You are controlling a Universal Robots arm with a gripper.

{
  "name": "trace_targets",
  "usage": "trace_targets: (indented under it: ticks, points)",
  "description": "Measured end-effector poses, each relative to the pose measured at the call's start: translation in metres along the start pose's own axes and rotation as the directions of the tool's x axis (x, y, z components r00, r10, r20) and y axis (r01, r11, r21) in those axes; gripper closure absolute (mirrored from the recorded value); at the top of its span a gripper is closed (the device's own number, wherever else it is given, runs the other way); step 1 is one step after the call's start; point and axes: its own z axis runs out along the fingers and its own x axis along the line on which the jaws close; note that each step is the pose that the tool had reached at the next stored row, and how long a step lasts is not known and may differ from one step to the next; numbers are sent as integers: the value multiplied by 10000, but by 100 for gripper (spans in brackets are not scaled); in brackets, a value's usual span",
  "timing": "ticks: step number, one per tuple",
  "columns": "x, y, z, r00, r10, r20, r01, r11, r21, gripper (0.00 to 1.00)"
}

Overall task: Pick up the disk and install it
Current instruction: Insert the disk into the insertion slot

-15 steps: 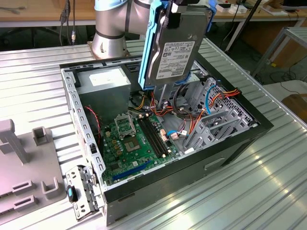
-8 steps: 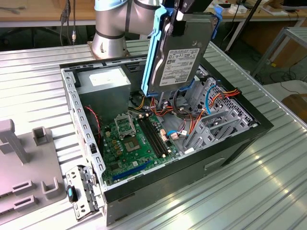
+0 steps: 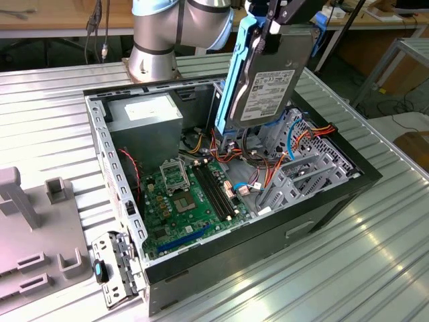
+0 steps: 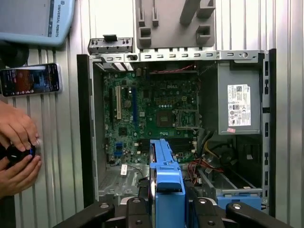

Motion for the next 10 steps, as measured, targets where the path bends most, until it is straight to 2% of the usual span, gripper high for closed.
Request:
trace_targets:
  ticks: [2, 5, 7, 10]
  points:
    - [4, -16, 22, 9996, -285, 11, 285, 9996, 4, 63]
    - [56, -70, 49, 9995, -304, 11, 304, 9995, 3, 63]
    - [70, -148, 70, 9995, -303, 9, 303, 9995, 3, 63]
    - [91, -188, 97, 9995, -304, 10, 304, 9995, 3, 63]
